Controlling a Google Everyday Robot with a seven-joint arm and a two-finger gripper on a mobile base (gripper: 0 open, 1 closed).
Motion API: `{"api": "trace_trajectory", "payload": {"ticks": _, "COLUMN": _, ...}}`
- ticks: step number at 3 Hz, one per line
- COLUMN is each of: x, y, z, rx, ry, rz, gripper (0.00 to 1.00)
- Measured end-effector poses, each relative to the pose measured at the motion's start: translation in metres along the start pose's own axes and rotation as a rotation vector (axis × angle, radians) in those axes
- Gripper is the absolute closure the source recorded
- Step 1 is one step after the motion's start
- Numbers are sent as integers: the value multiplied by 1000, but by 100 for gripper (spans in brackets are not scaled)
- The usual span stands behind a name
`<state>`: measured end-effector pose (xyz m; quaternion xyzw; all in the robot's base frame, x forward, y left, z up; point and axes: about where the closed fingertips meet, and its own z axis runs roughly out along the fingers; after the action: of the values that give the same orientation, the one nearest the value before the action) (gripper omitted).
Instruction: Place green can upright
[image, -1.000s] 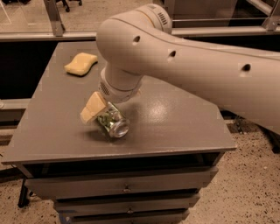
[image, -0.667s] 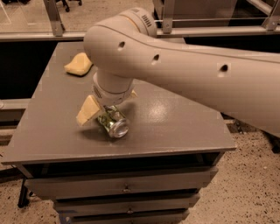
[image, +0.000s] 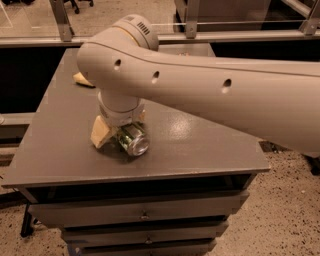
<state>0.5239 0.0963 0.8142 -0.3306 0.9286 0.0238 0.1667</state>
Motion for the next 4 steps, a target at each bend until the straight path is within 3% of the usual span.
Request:
{"api": "trace_trajectory", "payload": {"ticks": 2, "x": -4, "y": -1, "z": -12, "rx": 0, "ry": 0, "rz": 0, "gripper": 88}}
{"api": "trace_trajectory", "payload": {"ticks": 3, "x": -10, "y": -1, "z": -18, "rx": -5, "ry": -64, "rz": -10, "gripper": 100}}
{"api": "trace_trajectory", "payload": {"ticks": 4, "x": -21, "y": -8, "z": -29, "rx": -34, "ry": -184, "rz": -20, "gripper": 100}}
